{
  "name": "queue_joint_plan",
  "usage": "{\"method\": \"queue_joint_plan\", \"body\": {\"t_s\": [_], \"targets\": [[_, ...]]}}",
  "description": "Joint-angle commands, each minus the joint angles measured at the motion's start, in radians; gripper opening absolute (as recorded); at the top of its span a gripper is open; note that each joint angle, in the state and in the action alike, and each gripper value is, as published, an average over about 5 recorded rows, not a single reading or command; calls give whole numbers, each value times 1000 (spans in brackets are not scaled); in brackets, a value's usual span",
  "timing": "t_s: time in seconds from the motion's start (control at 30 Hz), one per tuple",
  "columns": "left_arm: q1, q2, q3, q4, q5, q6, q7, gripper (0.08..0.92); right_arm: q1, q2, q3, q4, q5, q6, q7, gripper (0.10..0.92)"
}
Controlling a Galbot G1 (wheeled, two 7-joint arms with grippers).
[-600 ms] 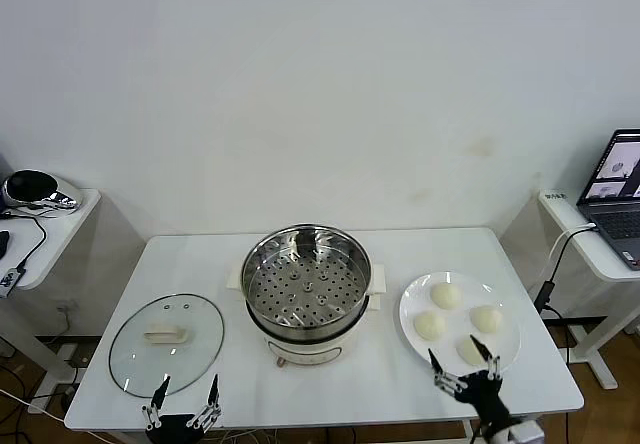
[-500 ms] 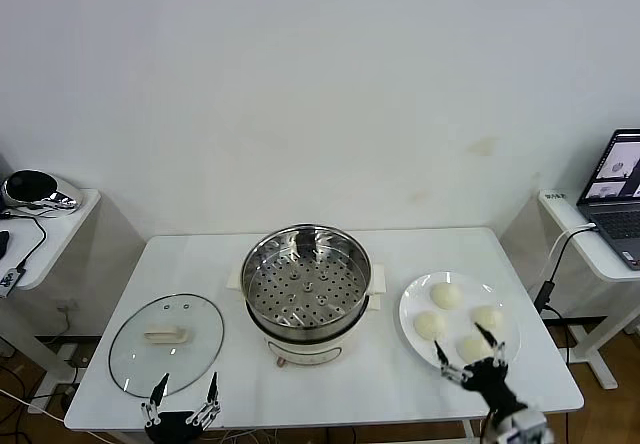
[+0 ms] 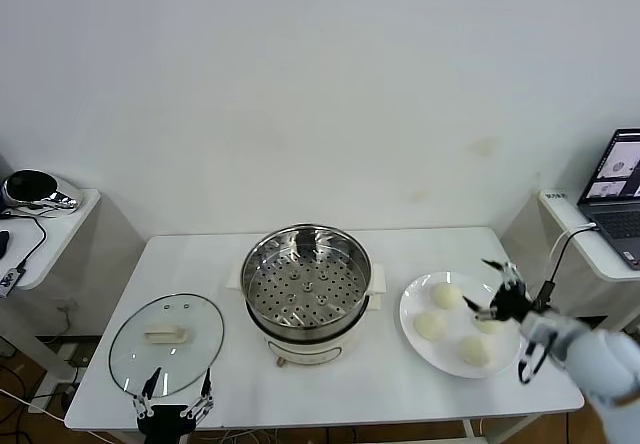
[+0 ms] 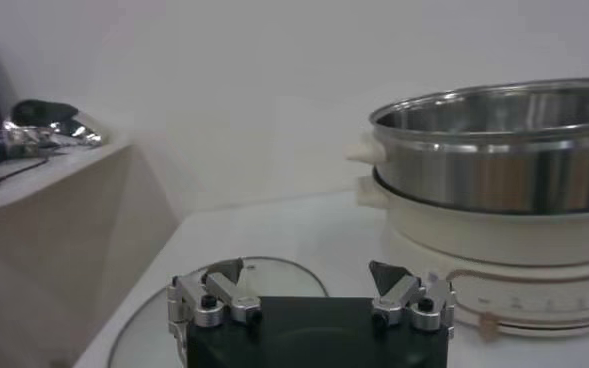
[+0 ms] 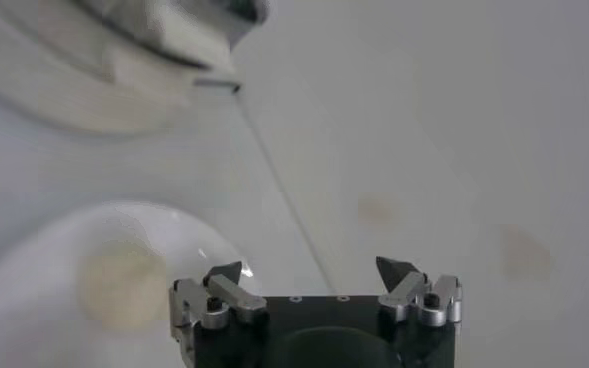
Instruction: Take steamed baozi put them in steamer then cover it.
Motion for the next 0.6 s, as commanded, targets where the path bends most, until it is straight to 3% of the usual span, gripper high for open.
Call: {"method": "queue_joint_plan", "body": {"t_s": [0.03,0.3,0.6], "targets": [[-3,-2,-12,-19,18,36,-9,823,394,-172,-293,-171,-87,-24,-224,823],[-11,-3,-19,-18,20,54,-17,823,658,-89,-621,-366,-100,42,-409,823],[-29,1,-32,-10,25,66,-14,823,837,82,-831,-531,-58,68,-459,823]]}}
